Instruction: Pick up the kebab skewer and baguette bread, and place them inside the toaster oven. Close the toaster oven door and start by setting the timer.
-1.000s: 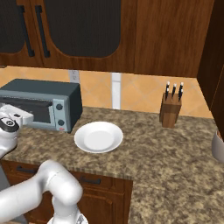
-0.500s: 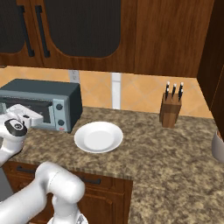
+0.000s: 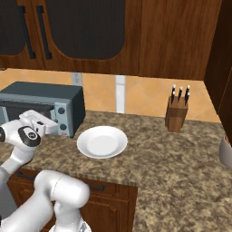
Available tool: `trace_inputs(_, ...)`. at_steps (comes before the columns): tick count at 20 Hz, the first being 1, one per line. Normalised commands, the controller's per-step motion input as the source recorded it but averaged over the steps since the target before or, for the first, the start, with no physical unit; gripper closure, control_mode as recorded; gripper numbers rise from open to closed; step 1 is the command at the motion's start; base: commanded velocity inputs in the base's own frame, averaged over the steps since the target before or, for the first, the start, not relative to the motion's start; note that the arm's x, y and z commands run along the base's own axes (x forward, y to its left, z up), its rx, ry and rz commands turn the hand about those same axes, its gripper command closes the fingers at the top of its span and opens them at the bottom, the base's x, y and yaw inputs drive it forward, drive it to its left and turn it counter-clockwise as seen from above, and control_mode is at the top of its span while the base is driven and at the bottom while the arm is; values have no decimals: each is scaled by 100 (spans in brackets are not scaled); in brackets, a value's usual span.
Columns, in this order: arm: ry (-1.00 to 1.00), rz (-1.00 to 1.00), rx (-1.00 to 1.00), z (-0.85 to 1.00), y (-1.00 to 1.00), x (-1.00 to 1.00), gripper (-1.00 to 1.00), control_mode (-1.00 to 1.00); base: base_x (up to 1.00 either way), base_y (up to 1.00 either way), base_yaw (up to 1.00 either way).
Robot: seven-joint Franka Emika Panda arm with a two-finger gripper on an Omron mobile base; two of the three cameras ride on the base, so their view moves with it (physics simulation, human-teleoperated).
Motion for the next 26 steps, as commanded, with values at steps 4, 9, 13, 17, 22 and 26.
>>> trace_inputs(4, 8, 5, 0, -6, -55, -23, -100, -100, 0, 0, 0)
trace_inputs(9, 10, 18, -1, -36, -28, -5, -100, -100, 0, 0, 0)
trace_inputs(13, 1, 7, -6, -53, 0, 0, -100, -100, 0, 0, 0)
trace_inputs(17, 1, 0, -5, -36, 16, 5, -100, -100, 0, 0, 0)
trace_inputs(22, 0, 0, -1, -27, 3, 12, -100, -100, 0, 0, 0)
trace_inputs(26, 0, 0, 0, -3, 0, 38, -100, -100, 0, 0, 0)
